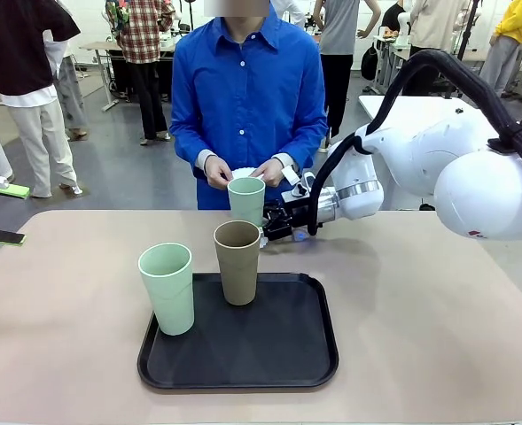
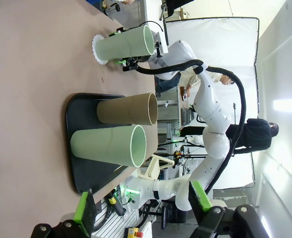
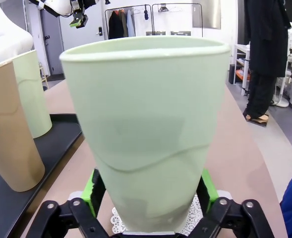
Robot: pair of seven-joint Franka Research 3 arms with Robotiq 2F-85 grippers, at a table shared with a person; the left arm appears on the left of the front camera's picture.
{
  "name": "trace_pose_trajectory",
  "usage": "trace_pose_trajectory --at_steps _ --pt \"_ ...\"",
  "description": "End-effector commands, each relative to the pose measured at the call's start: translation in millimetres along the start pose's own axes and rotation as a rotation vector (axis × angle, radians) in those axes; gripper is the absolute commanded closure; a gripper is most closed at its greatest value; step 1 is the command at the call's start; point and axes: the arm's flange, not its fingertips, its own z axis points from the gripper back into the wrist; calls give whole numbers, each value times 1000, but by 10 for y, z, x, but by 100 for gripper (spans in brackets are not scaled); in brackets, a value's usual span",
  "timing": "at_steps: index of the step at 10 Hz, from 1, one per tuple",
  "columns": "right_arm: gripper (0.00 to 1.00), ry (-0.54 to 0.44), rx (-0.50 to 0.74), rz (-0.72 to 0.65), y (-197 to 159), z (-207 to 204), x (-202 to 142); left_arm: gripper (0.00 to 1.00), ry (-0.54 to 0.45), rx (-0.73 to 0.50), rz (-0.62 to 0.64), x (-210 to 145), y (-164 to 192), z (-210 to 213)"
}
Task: Place coasters on the table and set cups on them.
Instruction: Pick up one Reusable plastic cup and place it on a coaster set by the human.
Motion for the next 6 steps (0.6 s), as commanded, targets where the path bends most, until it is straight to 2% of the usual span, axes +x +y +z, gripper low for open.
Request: trace_pose_trajectory --at_steps 1,6 --pt "0 6 19 4 -67 18 -13 0 -5 -14 -8 5 -2 9" --pt "0 -14 34 -21 -79 41 1 0 -5 -14 -8 5 -2 9"
